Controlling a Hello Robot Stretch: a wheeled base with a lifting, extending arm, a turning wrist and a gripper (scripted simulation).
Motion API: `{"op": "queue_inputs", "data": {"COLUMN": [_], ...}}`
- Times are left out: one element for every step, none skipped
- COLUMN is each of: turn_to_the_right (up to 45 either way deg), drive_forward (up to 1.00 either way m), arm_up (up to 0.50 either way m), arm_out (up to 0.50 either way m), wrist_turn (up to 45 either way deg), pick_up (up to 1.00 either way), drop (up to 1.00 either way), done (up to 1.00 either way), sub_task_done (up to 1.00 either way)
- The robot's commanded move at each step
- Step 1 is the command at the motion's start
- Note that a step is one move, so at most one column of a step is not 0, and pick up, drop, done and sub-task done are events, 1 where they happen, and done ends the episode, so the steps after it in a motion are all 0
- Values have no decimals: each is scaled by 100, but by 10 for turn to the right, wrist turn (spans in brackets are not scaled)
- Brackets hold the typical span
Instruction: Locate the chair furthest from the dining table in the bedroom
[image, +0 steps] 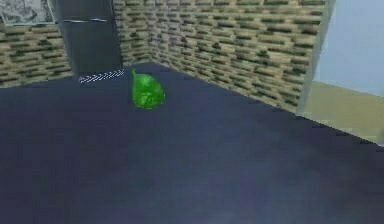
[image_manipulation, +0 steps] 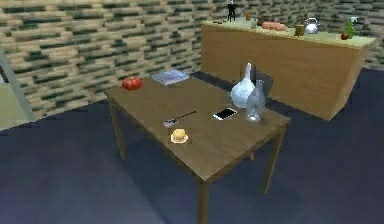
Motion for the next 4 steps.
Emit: {"op": "queue_inputs", "data": {"turn_to_the_right": [420,0,0,0], "drive_forward": [0,100,100,95], "arm_up": [0,0,0,0], "arm_out": [0,0,0,0], "wrist_turn": [0,0,0,0], "pick_up": [0,0,0,0], "drop": [0,0,0,0], "done": [0,0,0,0], "sub_task_done": [0,0,0,0]}}
